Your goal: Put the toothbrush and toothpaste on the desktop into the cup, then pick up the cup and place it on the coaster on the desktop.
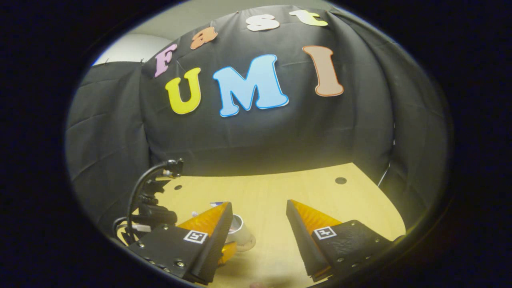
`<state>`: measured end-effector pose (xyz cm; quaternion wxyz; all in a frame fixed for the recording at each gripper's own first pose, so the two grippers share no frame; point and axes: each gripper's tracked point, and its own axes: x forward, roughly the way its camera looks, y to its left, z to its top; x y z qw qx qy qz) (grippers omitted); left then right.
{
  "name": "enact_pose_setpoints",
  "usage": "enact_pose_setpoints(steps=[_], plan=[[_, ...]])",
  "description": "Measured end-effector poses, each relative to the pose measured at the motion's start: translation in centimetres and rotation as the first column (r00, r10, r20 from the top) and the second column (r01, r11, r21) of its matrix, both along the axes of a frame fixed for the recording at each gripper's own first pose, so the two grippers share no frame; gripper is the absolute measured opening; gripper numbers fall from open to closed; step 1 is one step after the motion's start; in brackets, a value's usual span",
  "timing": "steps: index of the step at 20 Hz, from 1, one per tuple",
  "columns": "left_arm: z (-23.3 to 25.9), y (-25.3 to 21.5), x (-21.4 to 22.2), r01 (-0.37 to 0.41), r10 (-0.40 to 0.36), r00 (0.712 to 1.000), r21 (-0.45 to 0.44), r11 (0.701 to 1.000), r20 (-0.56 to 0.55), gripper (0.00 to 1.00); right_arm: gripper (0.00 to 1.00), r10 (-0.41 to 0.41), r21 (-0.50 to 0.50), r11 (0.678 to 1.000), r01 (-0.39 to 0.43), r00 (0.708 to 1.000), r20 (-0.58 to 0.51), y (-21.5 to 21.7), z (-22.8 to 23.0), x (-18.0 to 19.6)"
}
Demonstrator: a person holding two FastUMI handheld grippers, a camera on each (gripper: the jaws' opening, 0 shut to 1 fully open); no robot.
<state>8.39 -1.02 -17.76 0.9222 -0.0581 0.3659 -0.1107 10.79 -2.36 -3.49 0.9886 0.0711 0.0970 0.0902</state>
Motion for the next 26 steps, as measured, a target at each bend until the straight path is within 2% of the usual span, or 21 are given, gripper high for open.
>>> enact_pose_setpoints(steps=[1, 3, 4, 5, 6, 10, 12, 13, 17, 22, 26], plan=[[1.0, 0.5, -0.2, -0.005, 0.005, 1.0, -0.001, 1.0, 0.028, 0.87, 0.81, -0.003, -0.003, 1.0, 0.003, 1.0, 0.012, 0.2, 0.5, -0.3], [3.5, 1.6, -0.4, -0.016, 0.015, 0.996, 0.005, 1.0, 0.09, 0.83, 0.81, -0.012, -0.01, 1.0, 0.012, 0.999, 0.03, 0.5, 1.3, -0.8], [4.9, 2.2, -0.5, -0.021, 0.019, 0.992, 0.011, 1.0, 0.124, 0.87, 0.81, -0.016, -0.014, 1.0, 0.016, 0.999, 0.039, 0.7, 1.7, -1.2], [6.3, 2.5, -0.8, -0.024, 0.021, 0.986, 0.017, 1.0, 0.163, 0.87, 0.81, -0.019, -0.017, 1.0, 0.02, 0.999, 0.051, 0.9, 2.2, -1.5], [7.8, 2.9, -1.0, -0.028, 0.023, 0.98, 0.023, 0.999, 0.198, 0.83, 0.81, -0.022, -0.021, 1.0, 0.023, 0.998, 0.063, 1.1, 2.7, -2.0], [13.6, 4.3, -2.1, -0.038, 0.022, 0.938, 0.04, 0.999, 0.345, 0.86, 0.81, -0.032, -0.032, 0.999, 0.035, 0.994, 0.108, 1.9, 4.5, -3.1], [15.9, 4.6, -2.7, -0.037, 0.02, 0.917, 0.036, 0.999, 0.398, 0.97, 0.81, -0.037, -0.038, 0.998, 0.042, 0.991, 0.13, 2.3, 5.3, -3.7], [17.0, 4.7, -3.0, -0.038, 0.022, 0.908, 0.029, 0.999, 0.419, 0.92, 0.81, -0.041, -0.043, 0.998, 0.048, 0.989, 0.14, 2.4, 5.6, -3.9], [20.4, 5.7, -4.2, -0.042, 0.037, 0.866, -0.003, 0.999, 0.498, 0.92, 0.81, -0.063, -0.067, 0.995, 0.075, 0.983, 0.171, 3.1, 6.4, -4.9], [22.9, 7.3, -4.7, -0.03, 0.019, 0.813, 0.01, 1.0, 0.582, 0.91, 0.81, -0.105, -0.081, 0.989, 0.122, 0.977, 0.188, 4.4, 6.4, -5.7], [23.2, 8.4, -4.3, -0.01, 0.005, 0.792, 0.004, 1.0, 0.611, 0.91, 0.81, -0.144, -0.099, 0.981, 0.167, 0.966, 0.213, 4.9, 6.9, -6.3]])
